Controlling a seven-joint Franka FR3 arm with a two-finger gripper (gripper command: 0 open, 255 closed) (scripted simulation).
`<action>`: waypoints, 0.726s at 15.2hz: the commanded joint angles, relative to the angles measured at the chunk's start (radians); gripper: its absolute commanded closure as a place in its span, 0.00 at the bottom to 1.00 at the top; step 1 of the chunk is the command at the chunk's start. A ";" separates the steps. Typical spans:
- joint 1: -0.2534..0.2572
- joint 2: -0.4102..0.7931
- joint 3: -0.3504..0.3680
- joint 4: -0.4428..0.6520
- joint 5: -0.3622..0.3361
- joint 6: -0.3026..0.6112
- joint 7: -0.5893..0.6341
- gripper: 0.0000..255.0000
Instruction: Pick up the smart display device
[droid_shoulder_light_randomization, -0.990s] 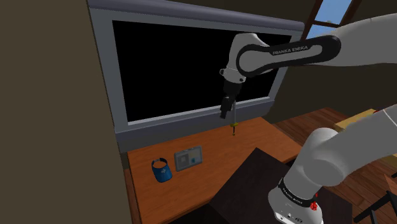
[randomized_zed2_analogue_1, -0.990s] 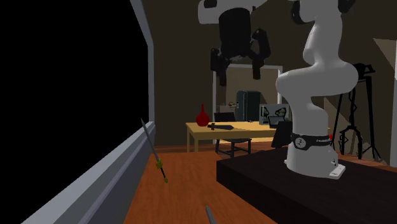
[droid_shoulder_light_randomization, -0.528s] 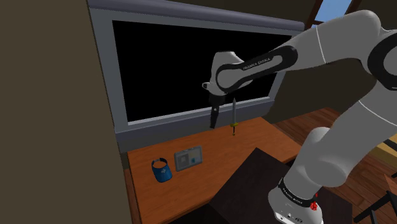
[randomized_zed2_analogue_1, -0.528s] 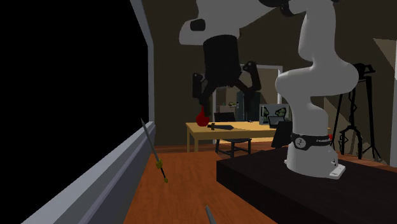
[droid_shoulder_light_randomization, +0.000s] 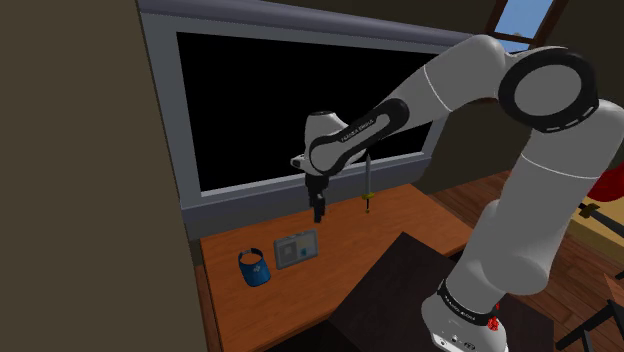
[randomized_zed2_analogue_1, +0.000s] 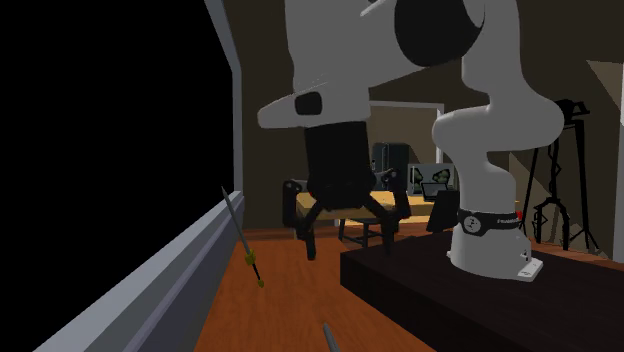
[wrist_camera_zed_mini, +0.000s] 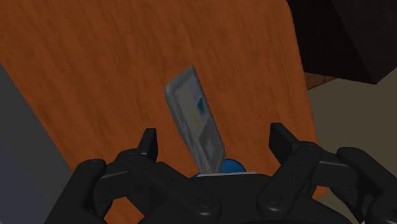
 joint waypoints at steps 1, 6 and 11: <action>0.004 0.083 0.009 0.045 -0.004 0.029 -0.073 0.00; 0.021 0.265 0.048 0.136 -0.035 0.101 -0.206 0.00; 0.024 0.341 0.055 0.155 -0.042 0.155 -0.226 0.00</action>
